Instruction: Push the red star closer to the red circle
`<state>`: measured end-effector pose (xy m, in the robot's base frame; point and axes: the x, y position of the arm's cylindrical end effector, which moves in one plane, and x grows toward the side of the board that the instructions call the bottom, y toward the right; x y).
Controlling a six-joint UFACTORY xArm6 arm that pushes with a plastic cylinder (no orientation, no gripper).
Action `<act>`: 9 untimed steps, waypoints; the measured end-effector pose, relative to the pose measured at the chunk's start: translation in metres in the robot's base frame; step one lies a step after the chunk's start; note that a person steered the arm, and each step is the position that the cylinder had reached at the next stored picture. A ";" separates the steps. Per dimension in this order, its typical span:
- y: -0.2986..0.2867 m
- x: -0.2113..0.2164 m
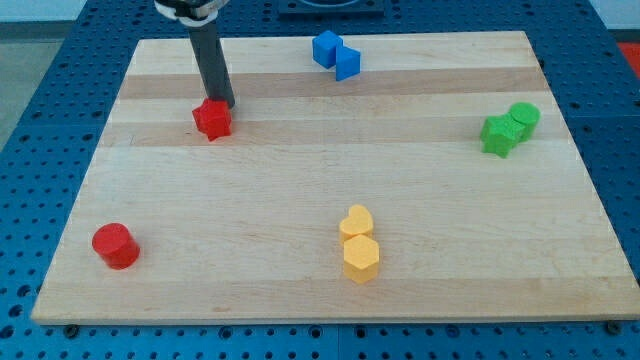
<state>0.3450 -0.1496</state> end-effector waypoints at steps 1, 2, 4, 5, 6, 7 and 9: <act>0.000 0.022; -0.003 0.041; -0.029 0.070; -0.051 0.082; -0.062 0.103; -0.067 0.126; -0.063 0.124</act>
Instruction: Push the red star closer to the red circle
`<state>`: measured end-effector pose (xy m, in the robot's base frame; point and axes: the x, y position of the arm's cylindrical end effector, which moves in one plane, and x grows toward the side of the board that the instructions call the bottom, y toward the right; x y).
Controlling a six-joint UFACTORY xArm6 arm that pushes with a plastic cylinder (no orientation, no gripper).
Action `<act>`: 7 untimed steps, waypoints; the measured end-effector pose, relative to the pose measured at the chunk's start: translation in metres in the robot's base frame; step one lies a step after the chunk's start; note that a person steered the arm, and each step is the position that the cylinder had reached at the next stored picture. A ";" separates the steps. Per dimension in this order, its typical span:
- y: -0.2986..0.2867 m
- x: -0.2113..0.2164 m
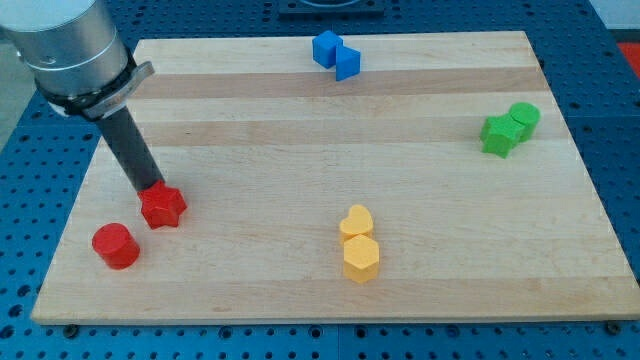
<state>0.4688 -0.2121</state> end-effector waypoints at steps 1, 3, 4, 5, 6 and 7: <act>0.014 -0.011; 0.046 0.004; 0.043 0.020; 0.032 0.031; 0.025 0.040; 0.025 0.041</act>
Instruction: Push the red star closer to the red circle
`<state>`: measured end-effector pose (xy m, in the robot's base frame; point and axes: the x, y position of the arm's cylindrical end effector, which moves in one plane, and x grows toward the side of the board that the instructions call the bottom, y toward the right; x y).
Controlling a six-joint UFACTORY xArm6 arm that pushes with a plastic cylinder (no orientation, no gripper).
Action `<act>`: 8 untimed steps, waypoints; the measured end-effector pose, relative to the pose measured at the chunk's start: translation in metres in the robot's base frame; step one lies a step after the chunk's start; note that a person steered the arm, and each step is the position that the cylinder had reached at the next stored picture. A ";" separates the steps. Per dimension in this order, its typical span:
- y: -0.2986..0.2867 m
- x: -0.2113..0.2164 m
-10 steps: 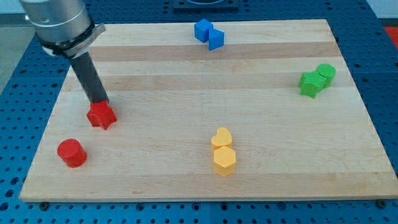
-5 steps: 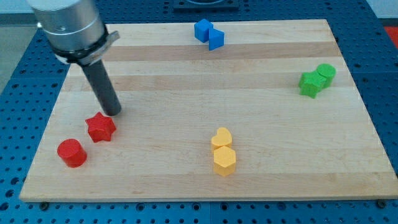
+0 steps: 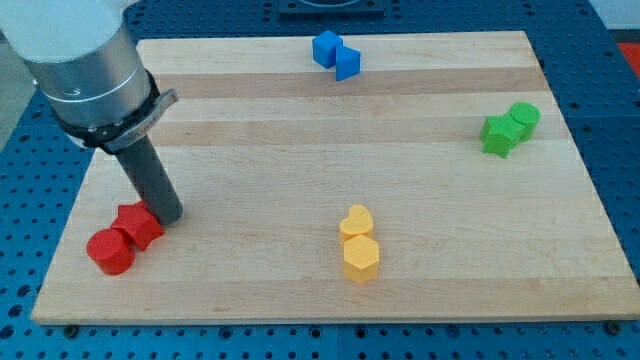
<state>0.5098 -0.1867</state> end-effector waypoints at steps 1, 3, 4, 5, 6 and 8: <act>0.000 0.000; -0.009 0.000; -0.009 0.001; -0.010 0.009; -0.010 0.015; -0.010 0.014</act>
